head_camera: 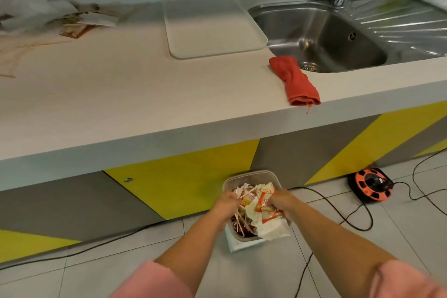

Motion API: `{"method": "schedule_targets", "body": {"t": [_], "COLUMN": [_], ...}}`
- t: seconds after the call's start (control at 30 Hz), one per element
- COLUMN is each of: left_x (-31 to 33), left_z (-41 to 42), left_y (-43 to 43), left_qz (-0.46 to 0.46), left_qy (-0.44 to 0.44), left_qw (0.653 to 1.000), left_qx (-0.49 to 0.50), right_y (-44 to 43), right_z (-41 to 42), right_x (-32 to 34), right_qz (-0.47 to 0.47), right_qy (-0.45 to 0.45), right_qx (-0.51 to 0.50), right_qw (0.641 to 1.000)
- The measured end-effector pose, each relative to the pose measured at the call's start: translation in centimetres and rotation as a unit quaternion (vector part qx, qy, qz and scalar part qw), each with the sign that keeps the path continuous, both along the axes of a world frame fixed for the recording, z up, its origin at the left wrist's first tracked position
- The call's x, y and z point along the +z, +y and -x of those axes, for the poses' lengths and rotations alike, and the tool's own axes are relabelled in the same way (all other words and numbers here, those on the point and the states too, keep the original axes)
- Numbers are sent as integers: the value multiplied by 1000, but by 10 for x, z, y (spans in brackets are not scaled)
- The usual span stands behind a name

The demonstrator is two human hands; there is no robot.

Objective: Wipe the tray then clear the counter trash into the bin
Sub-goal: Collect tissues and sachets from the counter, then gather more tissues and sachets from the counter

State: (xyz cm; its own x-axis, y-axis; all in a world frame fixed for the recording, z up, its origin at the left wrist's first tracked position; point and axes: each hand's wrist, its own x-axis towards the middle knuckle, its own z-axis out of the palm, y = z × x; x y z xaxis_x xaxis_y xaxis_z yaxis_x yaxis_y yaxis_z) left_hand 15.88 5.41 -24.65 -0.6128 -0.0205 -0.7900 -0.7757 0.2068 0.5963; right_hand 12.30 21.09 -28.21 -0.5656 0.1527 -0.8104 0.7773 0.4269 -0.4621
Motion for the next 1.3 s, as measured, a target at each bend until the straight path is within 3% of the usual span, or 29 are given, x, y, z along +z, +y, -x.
{"method": "schedule_targets", "body": {"t": [0.17,0.43,0.8,0.93,1.13,1.3], "left_x": [-17,-22,9,27,71,117], "left_z": [12,29,34,34,35,34], "left_y": [4,16,5,-9,-46,-87], "left_qz": [36,28,47,76,123,180], "left_qy": [8,32,77,102,144,144], "left_qw": [999,999,996,991,971,938], "left_qx": [8,30,7,-33,-145,-260], "right_y": [-5,13,-15,-35,-89,-134], "right_z": [16,28,24,25,32,36], "right_x": [-29,-100,12,46,111,163], "right_qz": [-41,-20,-57,-74,-78,-78], "right_qy": [40,61,15,16,14,49], "right_qx": [-16,-7,208,313,494,524], "right_qw": [998,998,976,947,866,847]}}
